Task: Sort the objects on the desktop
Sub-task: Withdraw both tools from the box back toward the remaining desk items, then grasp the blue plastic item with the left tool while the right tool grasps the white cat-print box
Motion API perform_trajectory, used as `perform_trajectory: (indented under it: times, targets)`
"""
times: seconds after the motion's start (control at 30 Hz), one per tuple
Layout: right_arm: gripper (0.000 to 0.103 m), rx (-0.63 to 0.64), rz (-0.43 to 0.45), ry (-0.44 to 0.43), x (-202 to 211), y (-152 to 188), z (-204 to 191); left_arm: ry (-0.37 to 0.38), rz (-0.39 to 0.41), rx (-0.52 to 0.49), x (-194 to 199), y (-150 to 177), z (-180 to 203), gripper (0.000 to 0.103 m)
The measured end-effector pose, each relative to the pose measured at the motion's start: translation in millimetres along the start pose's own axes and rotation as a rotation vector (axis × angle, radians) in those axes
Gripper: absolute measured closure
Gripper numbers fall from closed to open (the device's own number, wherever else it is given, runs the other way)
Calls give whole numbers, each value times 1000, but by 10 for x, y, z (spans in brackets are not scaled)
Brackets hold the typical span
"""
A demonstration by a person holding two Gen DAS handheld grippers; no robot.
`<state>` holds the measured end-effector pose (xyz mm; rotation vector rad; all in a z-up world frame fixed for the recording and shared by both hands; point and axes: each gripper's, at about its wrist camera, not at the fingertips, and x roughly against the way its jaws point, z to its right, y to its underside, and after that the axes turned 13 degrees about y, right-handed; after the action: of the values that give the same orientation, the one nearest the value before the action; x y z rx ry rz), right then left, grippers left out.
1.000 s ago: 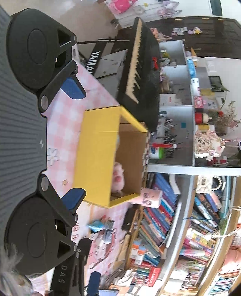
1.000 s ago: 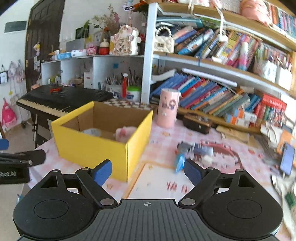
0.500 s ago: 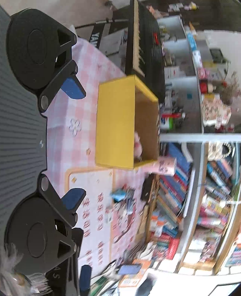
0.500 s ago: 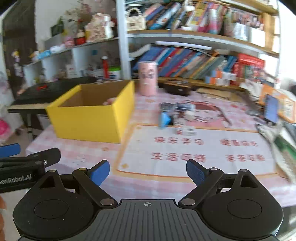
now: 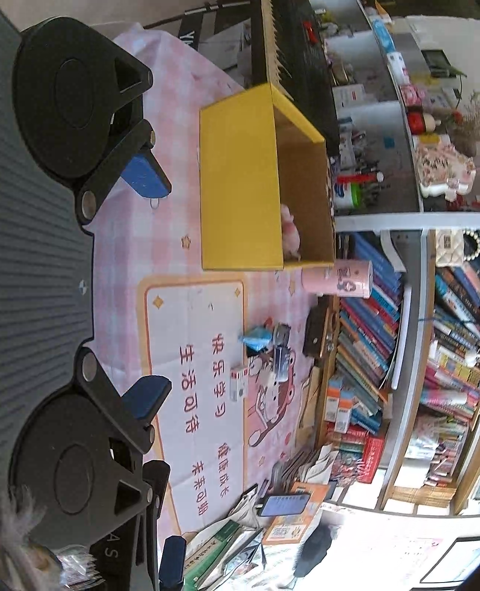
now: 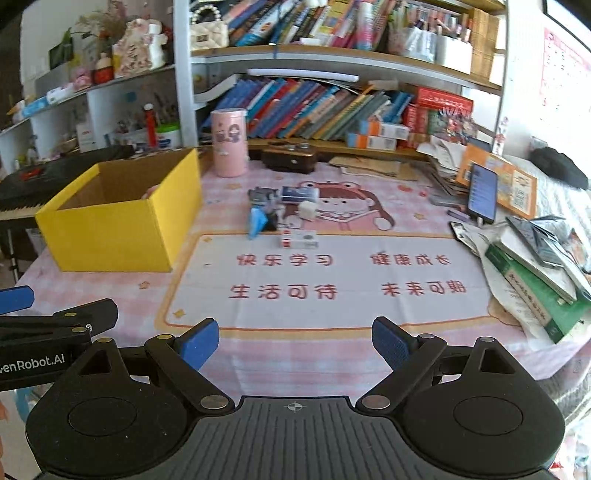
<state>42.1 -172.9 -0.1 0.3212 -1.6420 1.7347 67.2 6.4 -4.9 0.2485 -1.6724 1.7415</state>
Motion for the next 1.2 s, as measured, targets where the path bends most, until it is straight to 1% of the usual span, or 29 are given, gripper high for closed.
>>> perform_trajectory:
  times: [0.23, 0.5, 0.8, 0.87, 1.03, 1.17, 1.2]
  targets:
    - [11, -12, -42, -5, -198, -7, 173, -2, -32, -17, -204, -63, 185, 0]
    - [11, 15, -77, -50, -516, -150, 303, -37, -70, 17, -463, -168, 330, 0]
    - [12, 37, -129, -110, -1016, -345, 514, -70, -116, 55, -930, -338, 525, 0]
    - [12, 36, -140, -128, -1150, -378, 575, -73, -130, 59, -1051, -390, 575, 2]
    - [14, 51, -126, -168, -1448, -458, 672, -83, -127, 55, -1299, -533, 684, 3]
    - [18, 96, -116, -197, -1672, -490, 649, -111, -138, 96, -1518, -659, 695, 3]
    - [21, 109, -106, -204, -1719, -497, 630, -115, -135, 98, -1566, -691, 699, 3]
